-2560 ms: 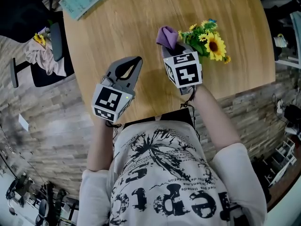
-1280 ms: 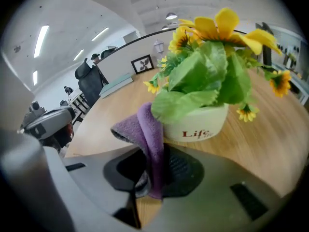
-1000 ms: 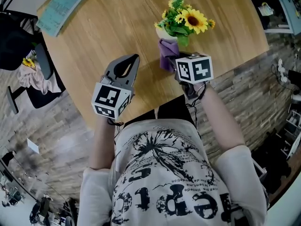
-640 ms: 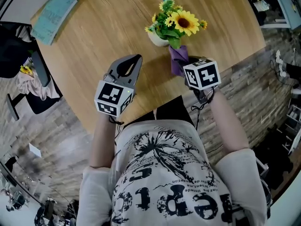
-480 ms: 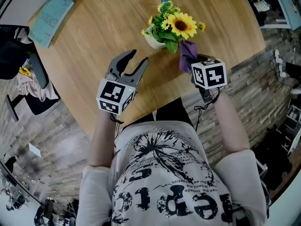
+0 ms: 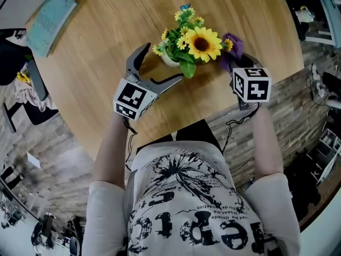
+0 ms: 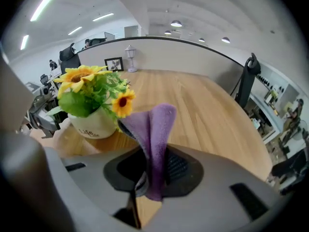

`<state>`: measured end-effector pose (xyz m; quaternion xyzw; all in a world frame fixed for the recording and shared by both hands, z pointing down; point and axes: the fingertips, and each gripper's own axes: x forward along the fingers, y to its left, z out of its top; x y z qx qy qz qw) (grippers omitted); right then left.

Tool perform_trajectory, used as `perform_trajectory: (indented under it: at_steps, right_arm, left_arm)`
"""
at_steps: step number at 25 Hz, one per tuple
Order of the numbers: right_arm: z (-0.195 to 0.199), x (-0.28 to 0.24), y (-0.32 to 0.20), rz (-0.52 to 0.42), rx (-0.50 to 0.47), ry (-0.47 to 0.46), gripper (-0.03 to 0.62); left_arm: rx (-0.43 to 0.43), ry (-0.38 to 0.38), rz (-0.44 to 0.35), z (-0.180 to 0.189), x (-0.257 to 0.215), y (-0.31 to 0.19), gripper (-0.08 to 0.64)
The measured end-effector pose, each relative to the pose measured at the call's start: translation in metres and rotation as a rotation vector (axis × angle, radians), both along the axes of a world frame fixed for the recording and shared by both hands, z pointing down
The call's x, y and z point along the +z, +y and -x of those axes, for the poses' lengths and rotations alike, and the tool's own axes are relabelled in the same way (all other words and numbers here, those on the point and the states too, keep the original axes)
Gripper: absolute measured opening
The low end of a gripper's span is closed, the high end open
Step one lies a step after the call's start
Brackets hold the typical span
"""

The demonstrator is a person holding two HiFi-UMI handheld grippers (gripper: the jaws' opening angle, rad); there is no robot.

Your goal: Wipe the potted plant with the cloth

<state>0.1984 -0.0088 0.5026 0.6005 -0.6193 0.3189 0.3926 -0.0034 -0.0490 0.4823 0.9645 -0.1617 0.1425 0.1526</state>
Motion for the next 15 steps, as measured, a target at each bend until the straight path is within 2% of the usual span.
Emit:
perform_trajectory:
  at_steps: [4,7,11,15]
  right_arm:
    - [-0.002,-0.002,-0.027,-0.035,-0.033,-0.016,0.083]
    - [0.001,0.001,-0.04,-0.045,-0.055,-0.046,0.083]
    - [0.003,0.009,-0.047,-0.041,-0.073,-0.067,0.083]
    - [0.002,0.006,-0.056,-0.088,-0.067,-0.091,0.083]
  left_arm:
    - [0.069,-0.069,-0.078,-0.022,0.008,-0.005,0.582]
    - [0.102,-0.119,-0.108,-0.033,0.017,-0.009,0.589]
    - [0.123,-0.176,-0.108,-0.04,0.031,-0.01,0.589]
    - [0.134,-0.19,-0.111,-0.049,0.036,-0.009,0.588]
